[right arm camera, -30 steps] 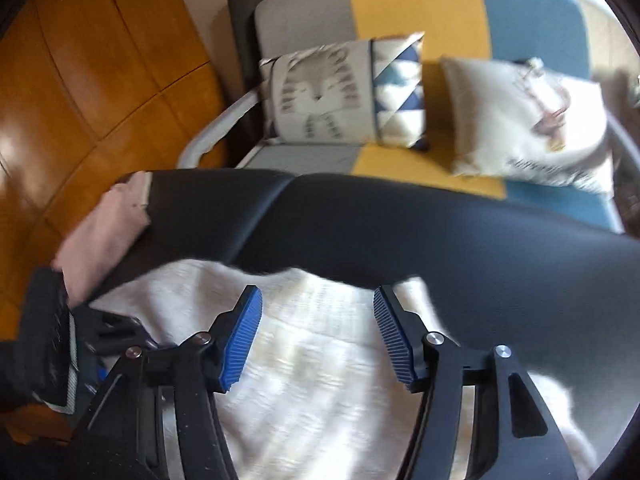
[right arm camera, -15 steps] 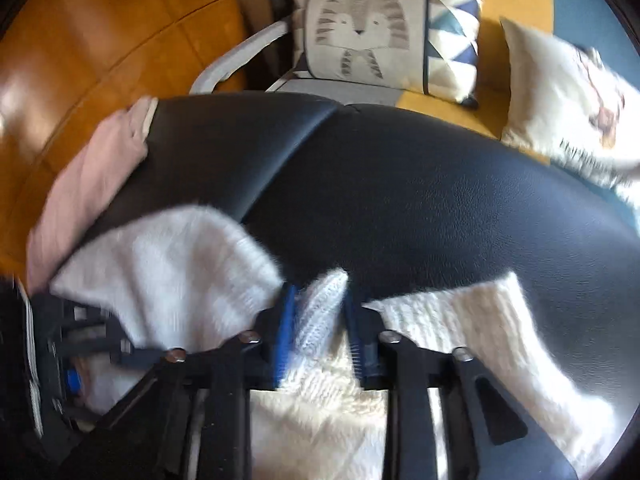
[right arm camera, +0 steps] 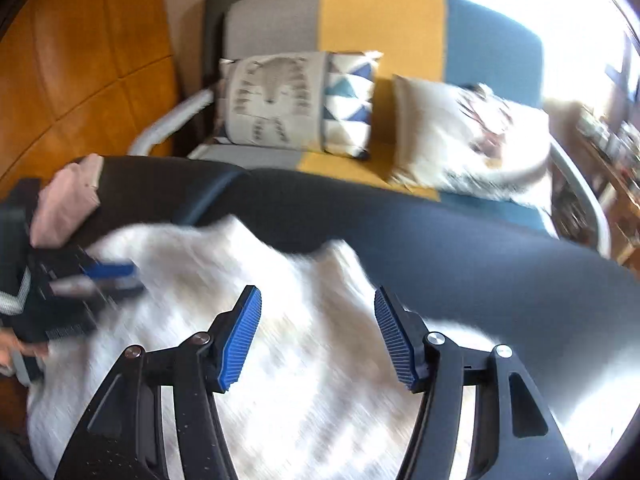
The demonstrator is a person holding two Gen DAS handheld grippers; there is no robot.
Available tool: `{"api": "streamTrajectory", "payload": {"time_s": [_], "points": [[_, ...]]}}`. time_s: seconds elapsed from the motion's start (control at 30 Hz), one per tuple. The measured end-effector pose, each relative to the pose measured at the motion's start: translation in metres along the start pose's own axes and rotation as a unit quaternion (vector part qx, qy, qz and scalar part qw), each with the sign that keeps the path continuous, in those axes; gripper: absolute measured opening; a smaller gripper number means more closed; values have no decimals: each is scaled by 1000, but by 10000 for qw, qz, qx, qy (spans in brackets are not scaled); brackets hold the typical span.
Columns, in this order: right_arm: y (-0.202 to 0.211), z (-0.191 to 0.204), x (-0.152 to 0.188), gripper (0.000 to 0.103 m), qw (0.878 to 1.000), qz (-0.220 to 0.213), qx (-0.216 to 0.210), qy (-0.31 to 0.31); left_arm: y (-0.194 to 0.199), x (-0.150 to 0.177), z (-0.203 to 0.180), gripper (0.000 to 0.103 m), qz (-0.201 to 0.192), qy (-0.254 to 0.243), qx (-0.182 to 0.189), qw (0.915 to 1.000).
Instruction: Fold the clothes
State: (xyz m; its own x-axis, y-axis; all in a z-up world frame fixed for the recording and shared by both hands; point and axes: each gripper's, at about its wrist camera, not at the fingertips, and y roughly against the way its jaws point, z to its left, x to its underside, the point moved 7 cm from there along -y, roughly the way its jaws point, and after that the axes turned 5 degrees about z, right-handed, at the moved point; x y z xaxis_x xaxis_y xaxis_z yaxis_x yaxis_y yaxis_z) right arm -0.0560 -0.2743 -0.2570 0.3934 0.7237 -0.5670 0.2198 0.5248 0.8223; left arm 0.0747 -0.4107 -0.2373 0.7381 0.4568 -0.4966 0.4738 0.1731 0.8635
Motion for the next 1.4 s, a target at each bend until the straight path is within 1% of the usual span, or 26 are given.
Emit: {"api": "streamTrajectory", "payload": {"time_s": [0.1,0.17,0.2,0.27,0.37,0.53,0.6,0.7,0.8,0.9,0.97,1.1,1.17,1.2,1.23,1.3,1.37,1.4], "points": [[-10,-24,29,62,9989,394,176,-189,0,2,10,32,25,122,-159,9998],[-22,-39,46,62,9963,698,398,-298,-7,0,20,32,68,217,-331,9992],[-28,-47,50,63,9957,738,412,-369,-9,-1,24,32,76,237,-400,9989],[-34,-60,53,69,9958,663,324,-543,-15,-6,26,32,58,118,-511,9986],[-39,-80,44,72,9951,483,366,-778,-23,-14,25,32,19,-125,-709,9974],[-50,-93,28,79,9944,481,592,-733,-37,-35,33,32,-69,-153,-738,9971],[-48,-94,24,80,9941,496,569,-784,-38,-39,35,32,-77,-107,-692,9975],[-31,-94,26,80,9934,463,465,-942,-27,-34,31,32,86,-92,-579,9982],[-4,-84,39,81,9944,301,255,-979,-7,-16,25,32,117,-249,-461,9986],[16,-71,58,81,9954,336,158,-879,10,6,11,32,167,-463,-305,9983],[21,-65,72,81,9953,454,115,-848,14,18,4,32,236,-500,-270,9981],[15,-58,89,81,9950,653,155,-739,9,35,-1,32,397,-384,-326,9979],[5,-56,93,81,9948,767,182,-651,6,35,1,32,317,-415,-378,9979],[-1,-55,95,87,9949,801,240,-572,4,33,2,32,288,-443,-406,9978],[-5,-56,94,90,9953,770,290,-503,2,31,3,32,264,-487,-439,9975],[-13,-62,88,99,9956,703,329,-519,-3,26,7,32,186,-600,-516,9967],[-21,-69,81,103,9956,654,356,-568,-9,19,11,32,88,-653,-607,9960],[-25,-72,78,103,9956,638,376,-580,-12,15,14,32,43,-662,-634,9958]]}}
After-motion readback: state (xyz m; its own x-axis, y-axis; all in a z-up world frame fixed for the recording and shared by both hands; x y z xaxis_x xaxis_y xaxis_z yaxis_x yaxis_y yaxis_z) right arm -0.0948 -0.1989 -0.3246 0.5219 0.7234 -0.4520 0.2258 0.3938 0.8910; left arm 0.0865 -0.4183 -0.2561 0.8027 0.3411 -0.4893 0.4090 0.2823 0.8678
